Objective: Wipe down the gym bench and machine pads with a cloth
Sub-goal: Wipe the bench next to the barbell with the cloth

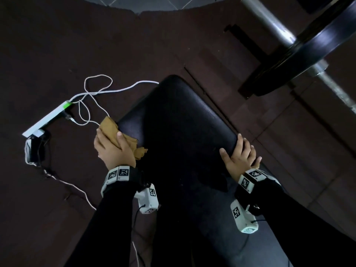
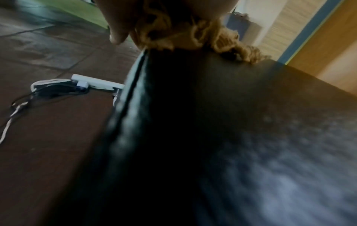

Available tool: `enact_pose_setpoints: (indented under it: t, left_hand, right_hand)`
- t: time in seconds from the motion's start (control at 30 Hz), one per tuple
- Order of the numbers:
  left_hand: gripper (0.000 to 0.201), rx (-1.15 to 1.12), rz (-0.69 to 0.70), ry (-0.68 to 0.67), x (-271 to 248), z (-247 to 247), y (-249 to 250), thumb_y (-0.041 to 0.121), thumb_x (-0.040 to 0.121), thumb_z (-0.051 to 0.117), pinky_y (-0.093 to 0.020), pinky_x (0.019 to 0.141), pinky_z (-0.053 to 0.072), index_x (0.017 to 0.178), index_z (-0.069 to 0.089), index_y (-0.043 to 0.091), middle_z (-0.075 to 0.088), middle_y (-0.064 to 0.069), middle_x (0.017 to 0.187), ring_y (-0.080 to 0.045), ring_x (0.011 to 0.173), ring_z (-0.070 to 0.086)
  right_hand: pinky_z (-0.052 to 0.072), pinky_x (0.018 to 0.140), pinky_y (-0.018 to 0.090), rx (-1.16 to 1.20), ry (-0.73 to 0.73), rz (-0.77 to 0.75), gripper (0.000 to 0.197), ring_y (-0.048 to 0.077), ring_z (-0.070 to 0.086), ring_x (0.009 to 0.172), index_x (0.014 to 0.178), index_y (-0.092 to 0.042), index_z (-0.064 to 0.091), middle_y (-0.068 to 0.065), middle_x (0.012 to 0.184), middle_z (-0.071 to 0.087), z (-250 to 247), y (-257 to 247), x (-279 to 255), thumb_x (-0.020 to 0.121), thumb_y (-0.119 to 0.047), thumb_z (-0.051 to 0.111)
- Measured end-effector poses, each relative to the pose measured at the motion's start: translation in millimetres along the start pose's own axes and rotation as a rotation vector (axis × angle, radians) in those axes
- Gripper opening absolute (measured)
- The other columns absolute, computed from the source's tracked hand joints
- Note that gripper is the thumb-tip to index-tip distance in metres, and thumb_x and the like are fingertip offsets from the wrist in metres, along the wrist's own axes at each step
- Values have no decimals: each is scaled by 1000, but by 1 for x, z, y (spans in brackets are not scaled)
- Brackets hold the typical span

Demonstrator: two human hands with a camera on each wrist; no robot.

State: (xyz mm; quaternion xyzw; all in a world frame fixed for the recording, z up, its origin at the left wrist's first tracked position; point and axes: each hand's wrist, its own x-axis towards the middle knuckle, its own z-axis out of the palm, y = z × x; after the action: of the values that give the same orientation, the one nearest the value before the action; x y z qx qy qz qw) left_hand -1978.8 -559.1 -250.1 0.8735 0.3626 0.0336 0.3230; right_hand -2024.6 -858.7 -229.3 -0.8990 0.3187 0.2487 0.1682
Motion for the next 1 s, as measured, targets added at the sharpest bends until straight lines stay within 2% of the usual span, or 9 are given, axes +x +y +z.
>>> enact_pose_setpoints:
  t: [0.1, 0.13, 0.27, 0.4, 0.53, 0.73, 0.87, 0.93, 1.0]
  left_hand:
    - [67, -146, -74, 13, -21, 2, -8, 39, 98, 42, -18, 102, 19, 152, 12, 13, 23, -17, 152, -28, 137, 28]
    - [66, -172, -61, 19, -30, 2, -11, 38, 99, 42, -14, 98, 18, 152, 10, 15, 24, -17, 152, -26, 137, 28]
    - [60, -219, -81, 29, -66, 6, -26, 41, 98, 40, -26, 105, 26, 151, 16, 26, 33, -9, 151, -25, 136, 34]
    - [61, -265, -126, 23, -108, 13, -40, 51, 94, 38, -25, 99, 31, 149, 15, 37, 39, -2, 149, -26, 130, 43]
    - [64, -297, -230, -61, -157, 20, -56, 57, 93, 36, -44, 106, 37, 149, 11, 39, 40, -5, 148, -30, 129, 44]
    - [73, -351, -258, -115, -248, 27, -72, 63, 88, 31, -30, 109, 30, 151, 12, 30, 36, -4, 150, -24, 134, 39]
    - [70, -374, -396, -125, -285, 30, -72, 62, 88, 32, -22, 87, 37, 149, 17, 32, 50, -6, 136, -24, 116, 54]
    - [63, -352, -393, -88, -285, 29, -65, 52, 94, 37, -15, 88, 34, 150, 18, 30, 48, -3, 137, -12, 118, 51]
    - [60, -307, -271, -6, -274, 29, -59, 39, 98, 43, 8, 87, 19, 150, 21, 16, 38, 7, 135, 24, 115, 30]
  right_hand:
    - [-1, 114, 53, -11, 15, -33, 77, 27, 3, 144, 149, -33, 2, 0, 157, 10, 5, 6, 3, 88, -63, 37]
    - [-1, 114, 54, -18, 26, -46, 77, 28, 4, 144, 149, -33, 2, 0, 157, 10, 8, 8, 5, 88, -64, 37]
    - [-1, 113, 54, -18, 67, -85, 79, 30, 7, 143, 148, -34, 1, 2, 156, 12, 17, 16, 12, 84, -69, 30]
    - [-4, 112, 53, -12, 35, -104, 81, 30, 3, 143, 147, -35, -6, 1, 157, 6, 23, 22, 21, 82, -72, 24]
    - [-2, 112, 55, -6, 76, -123, 82, 32, 7, 142, 148, -34, -2, 3, 157, 11, 28, 24, 27, 81, -73, 26]
    - [7, 109, 59, -14, 219, -149, 81, 35, 22, 138, 149, -29, 14, 7, 152, 26, 31, 21, 24, 84, -68, 39]
    - [1, 110, 57, 33, 160, -144, 80, 33, 14, 141, 149, -31, 10, 3, 155, 19, 29, 21, 27, 84, -67, 39]
    - [0, 111, 57, 39, 145, -150, 80, 32, 12, 141, 149, -31, 8, 3, 155, 17, 27, 21, 26, 85, -66, 39]
    - [-1, 111, 56, 48, 117, -151, 79, 31, 9, 142, 149, -31, 6, 2, 156, 14, 25, 20, 25, 86, -65, 39]
